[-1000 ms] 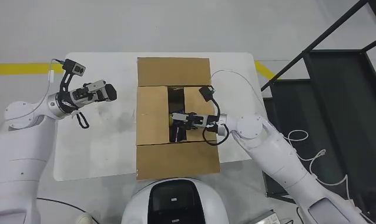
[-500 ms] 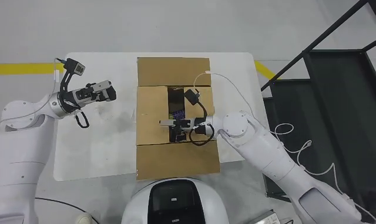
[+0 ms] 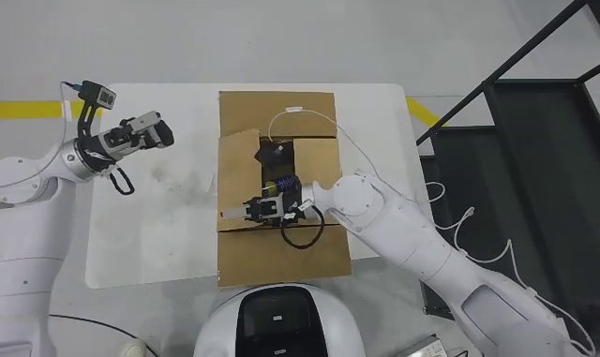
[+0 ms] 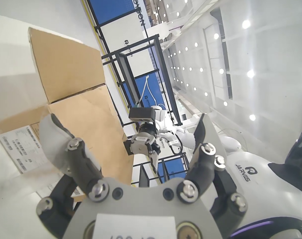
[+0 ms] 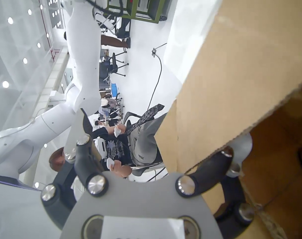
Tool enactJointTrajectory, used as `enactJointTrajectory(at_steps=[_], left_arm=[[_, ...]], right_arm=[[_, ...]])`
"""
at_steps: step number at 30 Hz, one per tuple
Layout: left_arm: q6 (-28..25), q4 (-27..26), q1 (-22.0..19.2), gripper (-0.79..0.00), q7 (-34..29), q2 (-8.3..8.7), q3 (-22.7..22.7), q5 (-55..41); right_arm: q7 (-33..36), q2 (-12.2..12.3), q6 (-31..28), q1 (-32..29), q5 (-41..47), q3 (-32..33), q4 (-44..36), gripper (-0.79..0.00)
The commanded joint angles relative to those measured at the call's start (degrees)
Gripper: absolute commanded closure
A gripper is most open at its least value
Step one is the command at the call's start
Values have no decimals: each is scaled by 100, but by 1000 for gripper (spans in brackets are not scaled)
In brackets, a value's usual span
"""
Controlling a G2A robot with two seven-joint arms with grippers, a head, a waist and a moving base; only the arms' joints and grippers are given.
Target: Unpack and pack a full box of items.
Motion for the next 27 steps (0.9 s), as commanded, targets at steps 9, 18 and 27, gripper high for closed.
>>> enactJointTrajectory(at_steps=[9,18,27], left_arm=[[89,-320,87,-785,343,27,-266,-492],[253,-337,182,-785,8,48,-212,-606],[242,120,140,-785,-47,31,282,285]], right_arm=[[-2,-674,-679,919,581,-985,930,-785],[-9,-1325,-775,1484,783,-1617,2119,-785],[-30,-1289,-976,1381,618,-1234,2167,-785]])
